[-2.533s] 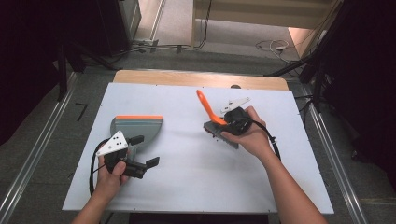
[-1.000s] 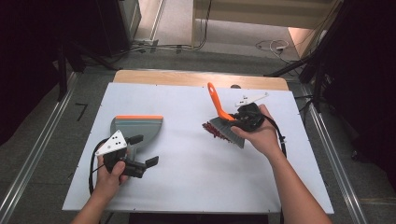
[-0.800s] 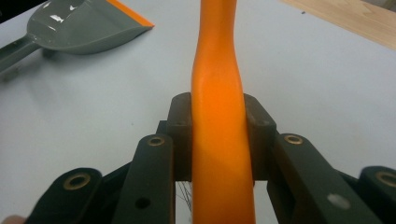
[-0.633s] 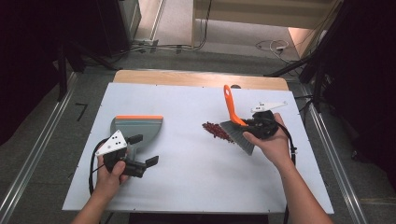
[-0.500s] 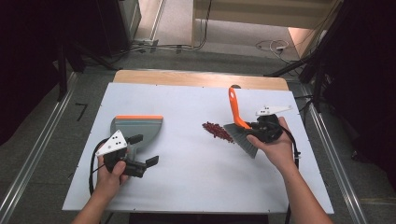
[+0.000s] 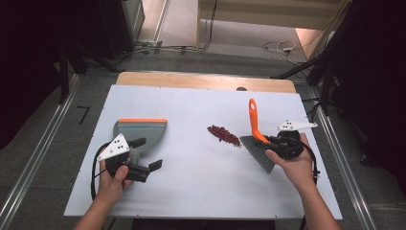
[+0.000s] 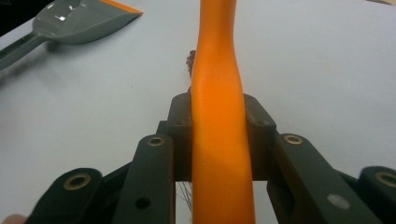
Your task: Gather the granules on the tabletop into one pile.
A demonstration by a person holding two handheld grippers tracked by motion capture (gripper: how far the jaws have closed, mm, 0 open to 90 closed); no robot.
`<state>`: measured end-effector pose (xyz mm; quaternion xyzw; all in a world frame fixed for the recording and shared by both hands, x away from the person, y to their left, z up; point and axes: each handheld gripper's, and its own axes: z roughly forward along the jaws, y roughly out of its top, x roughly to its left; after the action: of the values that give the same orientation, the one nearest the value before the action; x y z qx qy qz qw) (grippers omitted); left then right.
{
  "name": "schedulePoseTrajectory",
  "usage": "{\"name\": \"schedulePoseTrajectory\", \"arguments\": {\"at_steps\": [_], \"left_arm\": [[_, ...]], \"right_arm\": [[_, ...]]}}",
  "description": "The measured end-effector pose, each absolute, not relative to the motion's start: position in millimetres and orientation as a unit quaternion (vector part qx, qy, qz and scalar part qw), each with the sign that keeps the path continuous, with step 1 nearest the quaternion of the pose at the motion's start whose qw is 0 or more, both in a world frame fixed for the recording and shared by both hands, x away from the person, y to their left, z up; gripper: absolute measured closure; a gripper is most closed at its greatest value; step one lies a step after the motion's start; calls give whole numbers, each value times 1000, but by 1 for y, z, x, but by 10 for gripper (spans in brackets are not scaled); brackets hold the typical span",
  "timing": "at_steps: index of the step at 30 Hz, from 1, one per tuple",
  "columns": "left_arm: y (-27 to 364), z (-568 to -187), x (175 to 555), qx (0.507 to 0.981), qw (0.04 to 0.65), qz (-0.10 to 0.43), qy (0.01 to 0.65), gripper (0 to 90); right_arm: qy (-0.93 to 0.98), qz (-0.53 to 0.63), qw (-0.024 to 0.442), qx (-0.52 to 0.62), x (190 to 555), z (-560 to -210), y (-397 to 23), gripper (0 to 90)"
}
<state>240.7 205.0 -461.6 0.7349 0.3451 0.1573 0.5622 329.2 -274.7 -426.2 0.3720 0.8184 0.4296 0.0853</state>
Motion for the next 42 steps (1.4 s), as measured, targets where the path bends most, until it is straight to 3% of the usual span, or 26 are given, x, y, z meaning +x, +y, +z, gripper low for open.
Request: {"name": "schedulePoseTrajectory", "arguments": {"at_steps": [30,42], "left_arm": [[206,-462,236,733,565,163,341,0],[207,-464,234,728,565,171,348,0]], "right_arm": [[787,462,83,400,292,-446,-343,682],[786,463,84,400,297,-457,-341,682]]}}
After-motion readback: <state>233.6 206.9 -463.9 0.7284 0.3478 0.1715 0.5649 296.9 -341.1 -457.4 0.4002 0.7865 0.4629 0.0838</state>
